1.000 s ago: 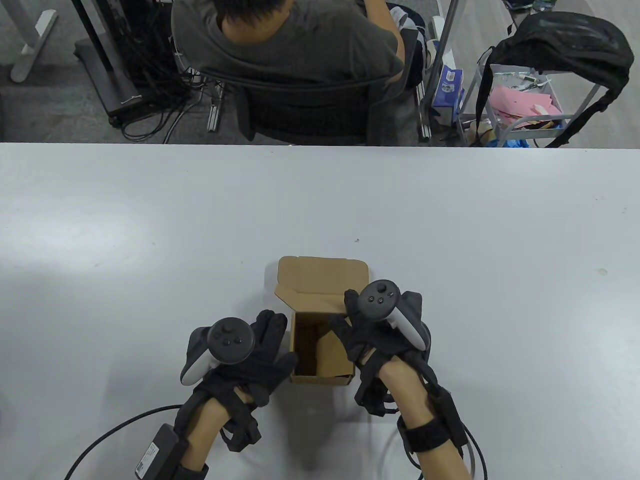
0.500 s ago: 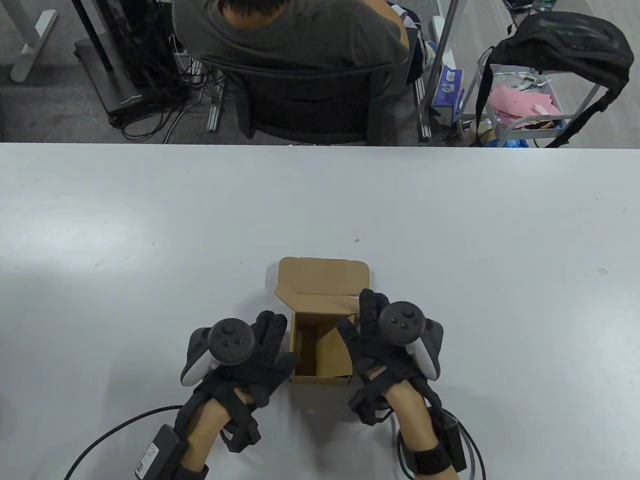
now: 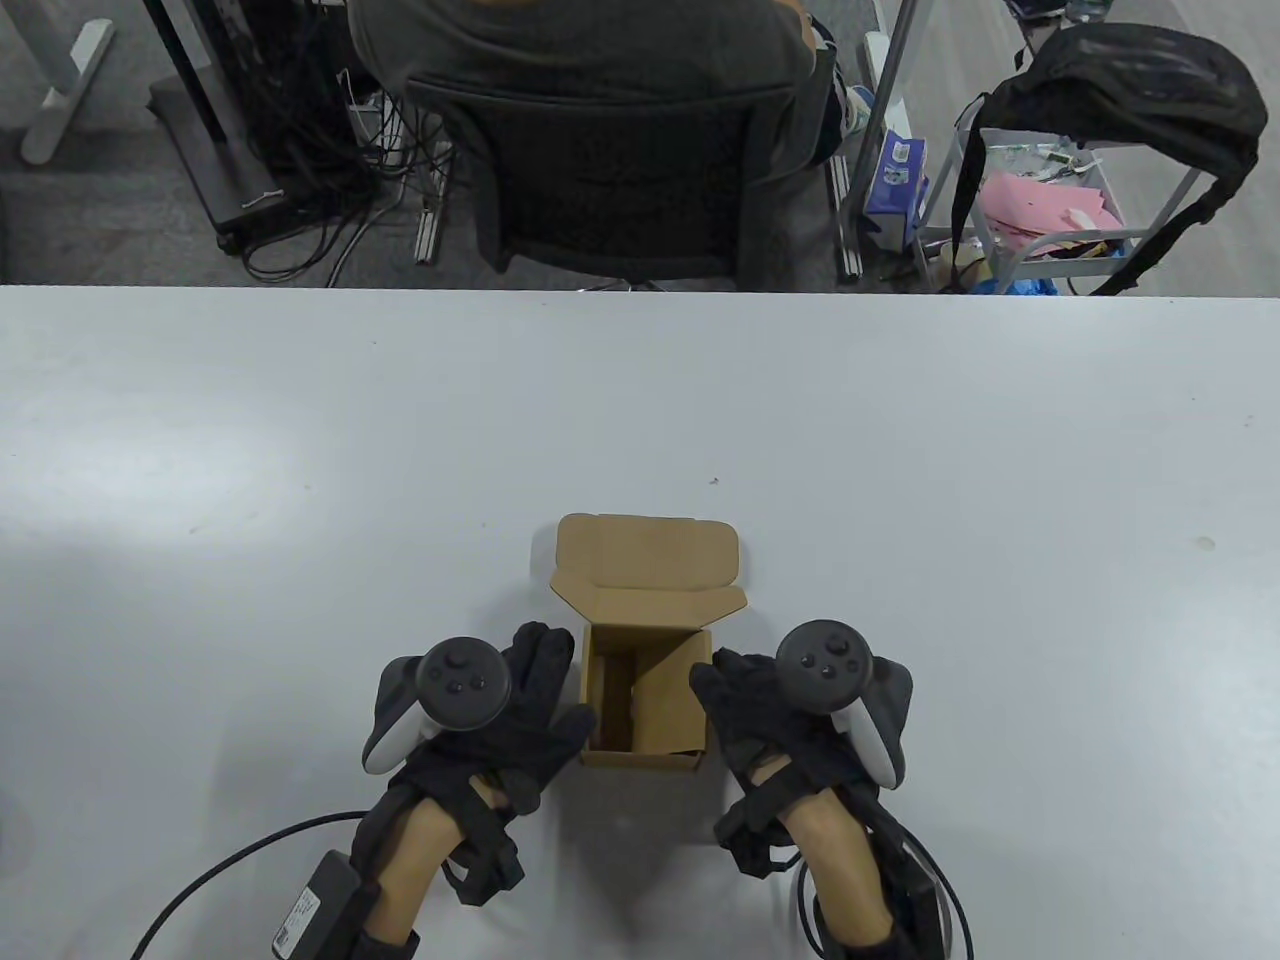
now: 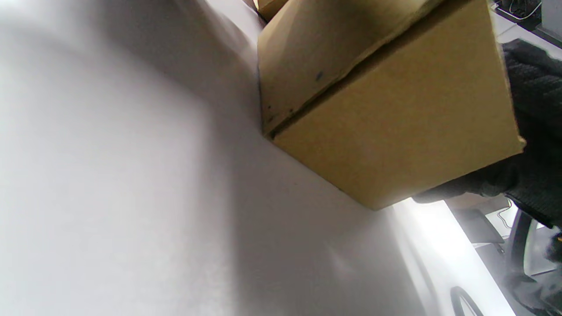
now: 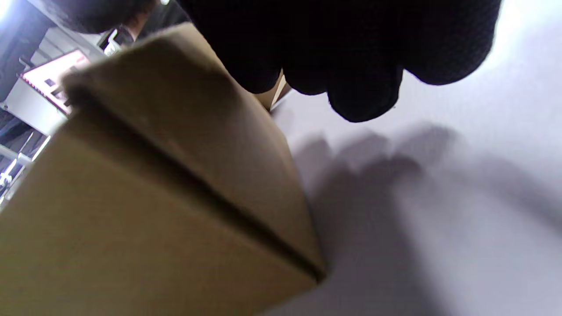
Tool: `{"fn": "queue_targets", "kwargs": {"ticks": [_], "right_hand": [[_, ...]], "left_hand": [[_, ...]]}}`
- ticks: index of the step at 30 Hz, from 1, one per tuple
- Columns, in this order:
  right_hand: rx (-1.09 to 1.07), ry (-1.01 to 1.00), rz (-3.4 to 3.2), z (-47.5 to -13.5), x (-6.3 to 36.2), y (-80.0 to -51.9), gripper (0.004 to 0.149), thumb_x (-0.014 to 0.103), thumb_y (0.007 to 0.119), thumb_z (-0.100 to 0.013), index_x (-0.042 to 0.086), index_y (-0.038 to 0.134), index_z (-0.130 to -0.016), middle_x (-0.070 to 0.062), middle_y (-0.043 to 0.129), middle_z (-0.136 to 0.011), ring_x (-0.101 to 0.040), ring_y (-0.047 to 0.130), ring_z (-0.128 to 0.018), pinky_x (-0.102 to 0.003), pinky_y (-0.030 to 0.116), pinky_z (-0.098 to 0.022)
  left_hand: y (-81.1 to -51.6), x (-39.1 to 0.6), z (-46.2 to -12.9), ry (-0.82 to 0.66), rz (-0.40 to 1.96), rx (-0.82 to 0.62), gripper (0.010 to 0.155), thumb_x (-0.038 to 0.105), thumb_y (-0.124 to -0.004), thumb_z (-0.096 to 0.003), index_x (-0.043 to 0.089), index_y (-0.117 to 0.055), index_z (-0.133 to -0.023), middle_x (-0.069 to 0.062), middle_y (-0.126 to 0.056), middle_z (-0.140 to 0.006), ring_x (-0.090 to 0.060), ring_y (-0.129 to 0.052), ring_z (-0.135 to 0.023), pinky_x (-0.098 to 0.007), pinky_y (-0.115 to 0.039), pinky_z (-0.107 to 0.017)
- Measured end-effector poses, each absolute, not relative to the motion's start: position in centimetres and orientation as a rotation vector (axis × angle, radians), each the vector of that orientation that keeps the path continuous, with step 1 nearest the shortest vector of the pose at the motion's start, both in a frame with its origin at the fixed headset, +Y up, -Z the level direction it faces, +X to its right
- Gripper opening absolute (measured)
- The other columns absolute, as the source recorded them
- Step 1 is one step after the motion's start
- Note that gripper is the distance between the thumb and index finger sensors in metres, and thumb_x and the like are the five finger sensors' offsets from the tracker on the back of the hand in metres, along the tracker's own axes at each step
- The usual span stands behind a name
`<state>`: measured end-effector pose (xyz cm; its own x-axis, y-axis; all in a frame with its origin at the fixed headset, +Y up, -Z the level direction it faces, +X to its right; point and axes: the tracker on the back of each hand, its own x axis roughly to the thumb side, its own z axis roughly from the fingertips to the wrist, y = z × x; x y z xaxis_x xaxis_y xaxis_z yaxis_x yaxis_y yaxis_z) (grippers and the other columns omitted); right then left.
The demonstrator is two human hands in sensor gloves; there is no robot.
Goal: Fully disassemble small mailer box
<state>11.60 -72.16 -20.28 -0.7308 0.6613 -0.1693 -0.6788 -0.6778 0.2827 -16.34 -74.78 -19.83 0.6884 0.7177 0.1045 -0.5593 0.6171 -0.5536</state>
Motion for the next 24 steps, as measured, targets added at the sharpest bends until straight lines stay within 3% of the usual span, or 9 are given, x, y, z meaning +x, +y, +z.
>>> {"fn": "queue_targets", "kwargs": {"ticks": [24], "right_hand": [[-0.052, 0.482, 2.364, -20.13, 10.99, -72.65, 0.069, 0.055, 0.061, -0.040, 0.005, 0.067, -0.088, -0.025, 0.068, -0.093, -0.046, 0.084, -0.073, -0.060, 0.070, -0.051]], "left_hand": [[-74.86, -16.25, -19.77, -0.328, 0.752, -0.518, 0.092, 0.072, -0.052, -0.0455, 0.017, -0.014, -0.108, -0.012, -0.002, -0.113, -0.045, -0.014, -0.107, -0.063, -0.026, -0.076]]}}
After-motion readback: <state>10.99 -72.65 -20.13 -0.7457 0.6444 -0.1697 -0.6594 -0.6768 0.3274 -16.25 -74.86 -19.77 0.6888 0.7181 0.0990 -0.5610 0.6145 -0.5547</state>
